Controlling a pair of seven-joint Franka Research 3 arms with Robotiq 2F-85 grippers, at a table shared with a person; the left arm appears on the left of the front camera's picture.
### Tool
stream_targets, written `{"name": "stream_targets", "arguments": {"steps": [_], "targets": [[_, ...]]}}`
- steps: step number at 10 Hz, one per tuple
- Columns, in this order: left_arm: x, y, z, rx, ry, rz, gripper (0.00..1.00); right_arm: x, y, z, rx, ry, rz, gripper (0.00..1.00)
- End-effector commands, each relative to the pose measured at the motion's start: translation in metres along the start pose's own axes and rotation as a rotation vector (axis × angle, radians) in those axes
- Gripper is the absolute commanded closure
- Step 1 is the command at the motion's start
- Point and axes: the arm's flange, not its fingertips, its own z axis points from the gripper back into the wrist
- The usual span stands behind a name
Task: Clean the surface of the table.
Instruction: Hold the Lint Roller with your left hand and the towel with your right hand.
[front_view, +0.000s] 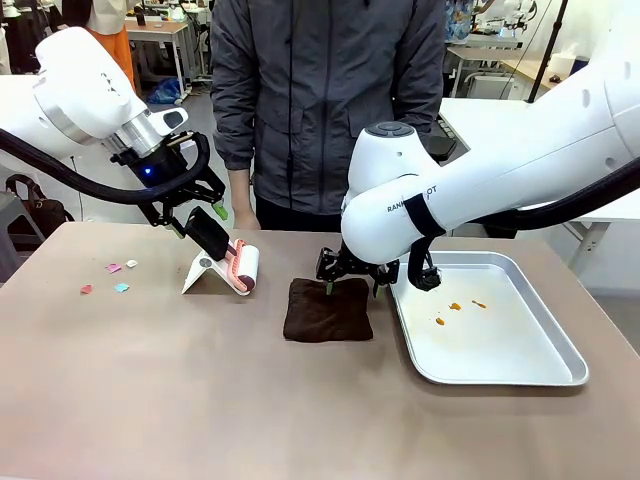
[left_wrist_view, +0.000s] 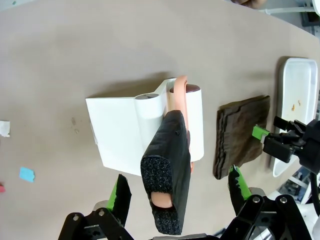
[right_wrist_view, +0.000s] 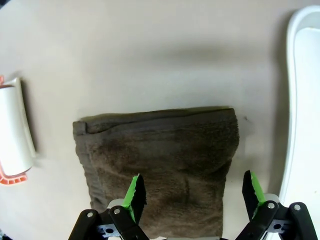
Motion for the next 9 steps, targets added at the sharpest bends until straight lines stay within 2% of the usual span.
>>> {"name": "stream_targets", "arguments": {"steps": [1, 5, 6, 7, 8, 9], "targets": [[0.002, 0.0, 0.002, 0.02, 0.009, -0.002, 0.0, 0.005, 0.007, -0.003, -0.03, 0.01, -0.031, 0.0], [0.003, 0.001, 0.003, 0.029, 0.004, -0.008, 0.0, 0.007, 0.009, -0.013, -0.055, 0.036, -0.072, 0.0], [0.002, 0.002, 0.003, 0.034, -0.013, -0.029, 0.48, 0.007, 0.009, -0.014, -0.058, 0.047, -0.085, 0.59], [0.002, 0.003, 0.004, 0.032, -0.008, -0.027, 0.6, 0.007, 0.009, -0.014, -0.051, 0.056, -0.092, 0.59], [0.002, 0.003, 0.004, 0.038, -0.013, -0.022, 1.0, 0.008, 0.009, -0.014, -0.046, 0.062, -0.101, 1.0], [0.002, 0.004, 0.004, 0.045, -0.014, -0.024, 1.0, 0.007, 0.01, -0.014, -0.043, 0.063, -0.102, 1.0]]}}
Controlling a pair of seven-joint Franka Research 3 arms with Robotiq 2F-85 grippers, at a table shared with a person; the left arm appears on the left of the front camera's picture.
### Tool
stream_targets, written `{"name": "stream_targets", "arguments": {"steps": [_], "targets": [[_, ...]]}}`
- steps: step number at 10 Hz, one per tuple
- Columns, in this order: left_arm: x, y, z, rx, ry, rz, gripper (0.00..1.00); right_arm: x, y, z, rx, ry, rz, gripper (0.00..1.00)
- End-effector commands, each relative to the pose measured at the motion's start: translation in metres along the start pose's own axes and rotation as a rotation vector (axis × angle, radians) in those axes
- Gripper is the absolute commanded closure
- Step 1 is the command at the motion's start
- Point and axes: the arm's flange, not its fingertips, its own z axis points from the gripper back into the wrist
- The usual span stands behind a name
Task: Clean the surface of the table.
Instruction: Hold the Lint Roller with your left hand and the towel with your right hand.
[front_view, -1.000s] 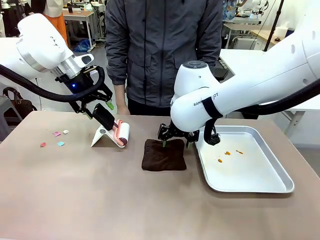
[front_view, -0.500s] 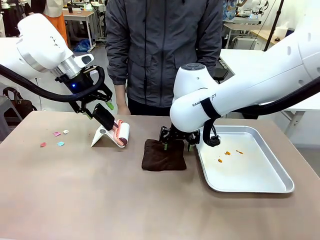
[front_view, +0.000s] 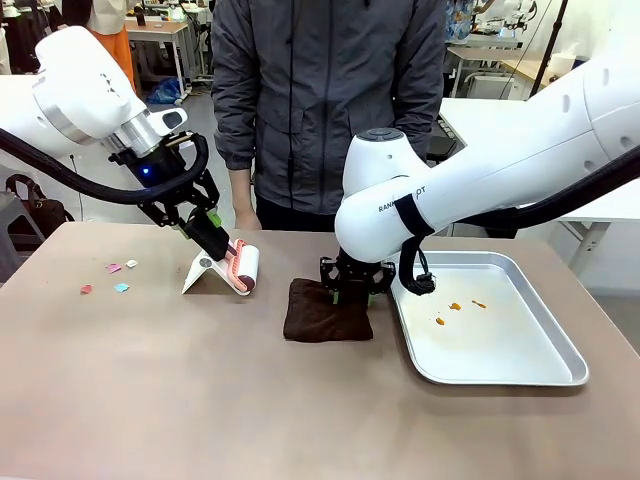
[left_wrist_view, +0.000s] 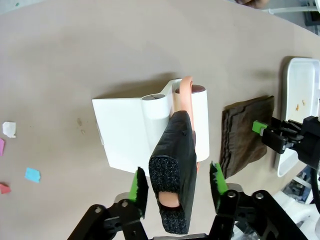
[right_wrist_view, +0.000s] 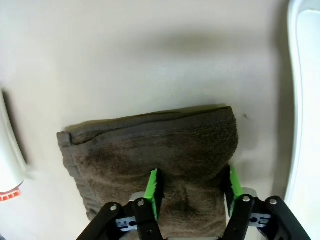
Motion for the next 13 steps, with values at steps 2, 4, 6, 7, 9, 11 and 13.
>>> {"name": "stream_targets", "arguments": {"steps": [2, 4, 6, 7, 9, 11, 13], "targets": [[0.002, 0.002, 0.003, 0.03, -0.009, -0.005, 0.87, 0.003, 0.006, 0.0, -0.011, 0.014, -0.053, 0.85], [0.0, 0.002, 0.003, 0.023, -0.017, -0.014, 1.0, 0.003, 0.006, -0.001, -0.014, 0.028, -0.056, 1.0], [0.0, 0.001, 0.004, 0.025, -0.021, -0.02, 1.0, 0.003, 0.005, -0.001, -0.009, 0.032, -0.055, 1.0], [-0.001, 0.0, 0.005, 0.027, -0.025, -0.022, 1.0, 0.003, 0.005, -0.001, -0.005, 0.034, -0.056, 1.0], [-0.001, 0.0, 0.004, 0.02, -0.024, -0.03, 1.0, 0.004, 0.004, -0.002, -0.001, 0.036, -0.061, 1.0], [-0.004, -0.003, 0.007, -0.008, -0.038, -0.047, 1.0, 0.006, -0.001, 0.002, 0.014, 0.036, -0.076, 1.0], [-0.012, -0.011, 0.012, -0.057, -0.059, -0.082, 1.0, 0.005, -0.02, 0.02, 0.127, 0.061, -0.111, 1.0]]}}
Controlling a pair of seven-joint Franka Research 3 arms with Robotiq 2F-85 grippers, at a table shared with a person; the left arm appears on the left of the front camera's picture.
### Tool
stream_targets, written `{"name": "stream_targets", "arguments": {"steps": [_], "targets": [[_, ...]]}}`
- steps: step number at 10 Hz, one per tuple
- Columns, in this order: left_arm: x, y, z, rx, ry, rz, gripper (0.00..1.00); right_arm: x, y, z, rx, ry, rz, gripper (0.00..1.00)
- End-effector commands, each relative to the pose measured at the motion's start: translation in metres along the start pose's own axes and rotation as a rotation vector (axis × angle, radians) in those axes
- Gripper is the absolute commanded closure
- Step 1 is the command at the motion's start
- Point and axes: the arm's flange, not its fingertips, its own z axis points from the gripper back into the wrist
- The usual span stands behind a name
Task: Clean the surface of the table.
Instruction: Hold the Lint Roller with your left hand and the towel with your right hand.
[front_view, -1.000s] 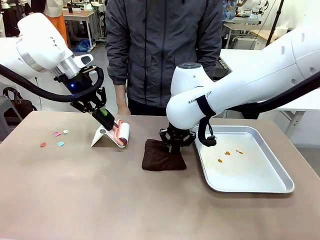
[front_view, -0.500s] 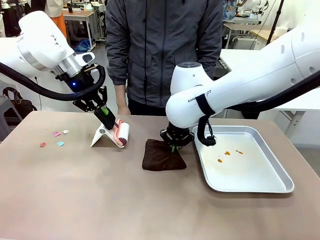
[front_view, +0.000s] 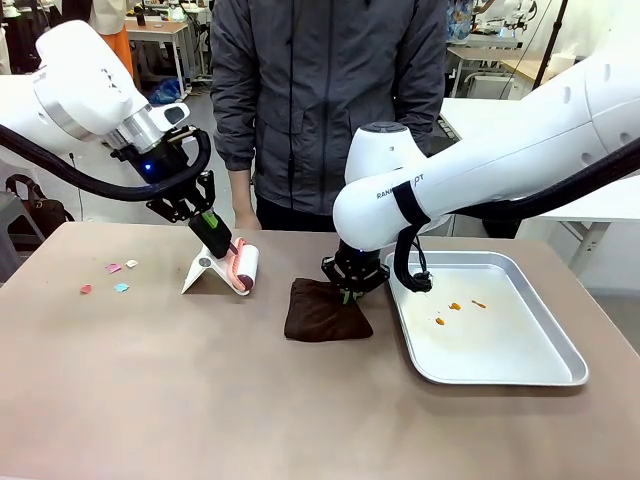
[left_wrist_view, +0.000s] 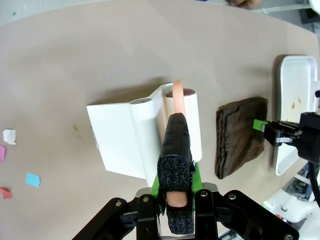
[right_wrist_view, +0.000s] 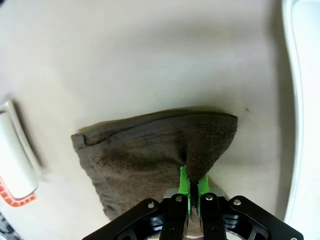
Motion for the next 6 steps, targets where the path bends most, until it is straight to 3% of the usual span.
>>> {"name": "stream_targets", "arguments": {"steps": [1, 3, 6], "targets": [[-0.015, -0.007, 0.009, -0.066, -0.048, -0.062, 1.0, -0.004, -0.034, 0.027, 0.171, 0.051, -0.04, 1.0], [-0.025, -0.014, 0.021, -0.157, -0.06, -0.105, 1.0, -0.011, -0.072, 0.059, 0.378, 0.091, -0.02, 1.0], [-0.052, -0.014, 0.053, -0.369, -0.088, -0.184, 1.0, -0.033, -0.122, 0.09, 0.735, 0.234, 0.11, 1.0]]}}
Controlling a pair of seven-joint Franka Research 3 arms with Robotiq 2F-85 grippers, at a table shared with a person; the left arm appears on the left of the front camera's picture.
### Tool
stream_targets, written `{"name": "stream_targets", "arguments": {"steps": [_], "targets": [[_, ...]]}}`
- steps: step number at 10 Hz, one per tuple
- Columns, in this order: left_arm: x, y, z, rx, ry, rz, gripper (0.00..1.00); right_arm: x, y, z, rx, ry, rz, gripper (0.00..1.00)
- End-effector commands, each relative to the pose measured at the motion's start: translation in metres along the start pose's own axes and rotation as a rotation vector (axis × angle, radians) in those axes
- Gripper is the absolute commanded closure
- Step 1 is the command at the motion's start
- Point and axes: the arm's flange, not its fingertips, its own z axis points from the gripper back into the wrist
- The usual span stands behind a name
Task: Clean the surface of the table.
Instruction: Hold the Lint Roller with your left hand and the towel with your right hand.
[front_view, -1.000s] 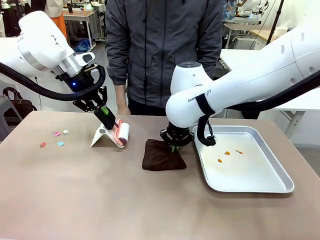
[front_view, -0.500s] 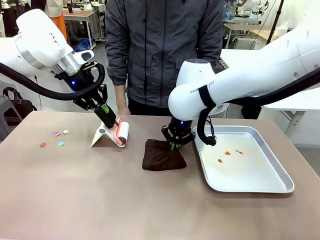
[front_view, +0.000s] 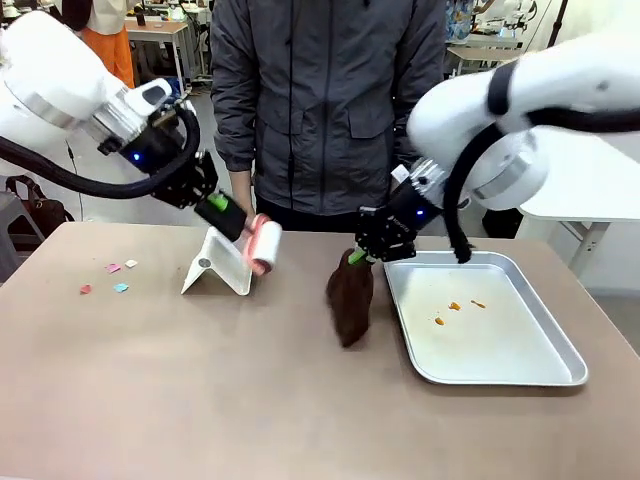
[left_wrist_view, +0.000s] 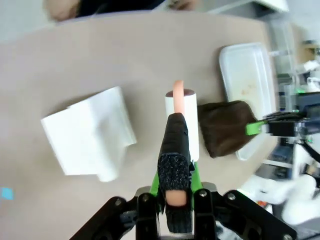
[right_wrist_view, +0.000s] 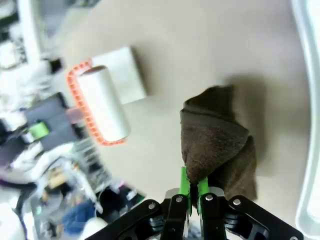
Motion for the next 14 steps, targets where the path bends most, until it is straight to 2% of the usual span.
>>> {"name": "stream_targets", "arguments": {"steps": [1, 3, 6, 7, 8, 9, 11, 12, 13, 14], "targets": [[-0.031, 0.001, 0.032, -0.196, -0.022, -0.063, 1.0, -0.029, -0.038, 0.026, 0.242, 0.187, 0.069, 1.0], [-0.054, 0.009, 0.06, -0.327, -0.056, -0.104, 1.0, -0.041, -0.051, 0.046, 0.396, 0.206, 0.093, 1.0], [-0.093, 0.039, 0.102, -0.536, -0.111, -0.066, 1.0, -0.067, -0.072, 0.075, 0.722, 0.365, 0.23, 1.0], [-0.11, 0.058, 0.116, -0.582, -0.158, -0.02, 1.0, -0.077, -0.075, 0.083, 0.813, 0.371, 0.142, 1.0], [-0.129, 0.087, 0.126, -0.595, -0.163, 0.004, 1.0, -0.09, -0.079, 0.088, 0.858, 0.307, 0.046, 1.0], [-0.151, 0.115, 0.131, -0.629, -0.215, 0.076, 1.0, -0.102, -0.082, 0.09, 0.835, 0.214, 0.051, 1.0], [-0.192, 0.157, 0.137, -0.591, -0.313, 0.272, 1.0, -0.112, -0.091, 0.096, 0.854, 0.146, 0.071, 1.0], [-0.213, 0.18, 0.141, -0.639, -0.334, 0.326, 1.0, -0.114, -0.098, 0.1, 0.872, 0.111, 0.061, 1.0], [-0.218, 0.19, 0.141, -0.678, -0.34, 0.358, 1.0, -0.114, -0.102, 0.102, 0.884, 0.073, 0.038, 1.0], [-0.208, 0.189, 0.141, -0.702, -0.298, 0.341, 1.0, -0.113, -0.103, 0.102, 0.875, 0.035, 0.007, 1.0]]}}
